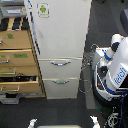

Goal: Opening the fridge

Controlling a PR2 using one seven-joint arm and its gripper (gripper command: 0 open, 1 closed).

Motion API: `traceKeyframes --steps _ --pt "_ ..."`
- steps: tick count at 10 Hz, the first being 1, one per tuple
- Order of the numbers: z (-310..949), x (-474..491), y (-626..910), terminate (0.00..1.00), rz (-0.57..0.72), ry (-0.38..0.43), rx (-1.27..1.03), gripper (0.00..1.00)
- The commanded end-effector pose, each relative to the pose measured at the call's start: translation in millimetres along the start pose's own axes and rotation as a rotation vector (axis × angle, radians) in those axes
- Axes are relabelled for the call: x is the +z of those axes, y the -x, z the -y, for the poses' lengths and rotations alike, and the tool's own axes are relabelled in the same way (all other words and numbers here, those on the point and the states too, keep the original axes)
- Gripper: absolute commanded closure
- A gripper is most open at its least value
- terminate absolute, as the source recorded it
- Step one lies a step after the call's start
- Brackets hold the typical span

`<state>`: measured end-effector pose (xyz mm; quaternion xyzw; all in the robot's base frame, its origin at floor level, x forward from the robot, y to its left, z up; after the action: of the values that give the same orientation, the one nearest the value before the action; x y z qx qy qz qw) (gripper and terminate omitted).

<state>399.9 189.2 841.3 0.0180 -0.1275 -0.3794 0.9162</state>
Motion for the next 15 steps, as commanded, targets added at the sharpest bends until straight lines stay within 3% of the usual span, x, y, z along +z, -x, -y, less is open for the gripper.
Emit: traceKeyframes --steps 1,11,15 --pt "-1.6 0.6 -3.8 0.00 0.002 0.020 0.007 0.00" --pt "-70.1 43.5 -185.5 0.00 0.173 0.061 -0.011 0.00" --pt "-118.7 73.2 -240.9 0.00 0.198 -0.007 0.072 0.00"
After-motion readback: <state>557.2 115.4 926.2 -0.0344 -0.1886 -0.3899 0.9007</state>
